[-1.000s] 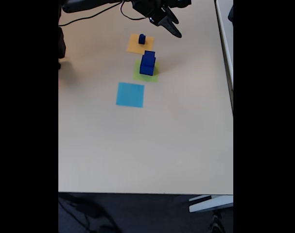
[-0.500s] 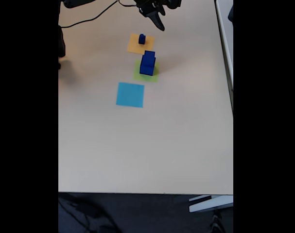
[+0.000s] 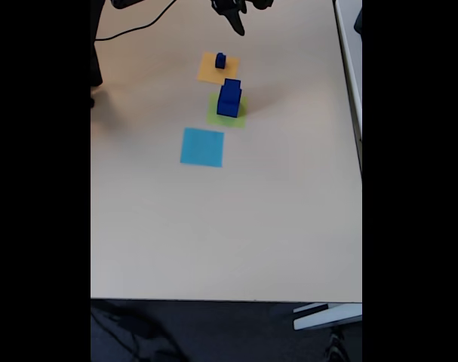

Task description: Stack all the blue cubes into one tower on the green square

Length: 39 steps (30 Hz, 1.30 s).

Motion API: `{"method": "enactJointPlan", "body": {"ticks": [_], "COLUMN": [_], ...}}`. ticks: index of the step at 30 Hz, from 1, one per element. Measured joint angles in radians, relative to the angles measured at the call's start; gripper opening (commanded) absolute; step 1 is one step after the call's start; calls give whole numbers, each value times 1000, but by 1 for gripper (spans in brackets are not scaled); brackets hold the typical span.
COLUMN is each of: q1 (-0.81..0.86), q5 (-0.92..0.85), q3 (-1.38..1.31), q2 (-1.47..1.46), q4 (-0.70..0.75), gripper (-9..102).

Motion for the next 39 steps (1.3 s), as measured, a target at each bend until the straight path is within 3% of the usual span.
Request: {"method": "enactJointPlan", "body": {"ticks": [7,22,39], "q1": [-34,-41,-9], "q5": [28,32,-17], "q3": [-87,9,150], "q2": [-84,-120,-149], "q4": [86,92,-97], "gripper": [25,24,22]}}
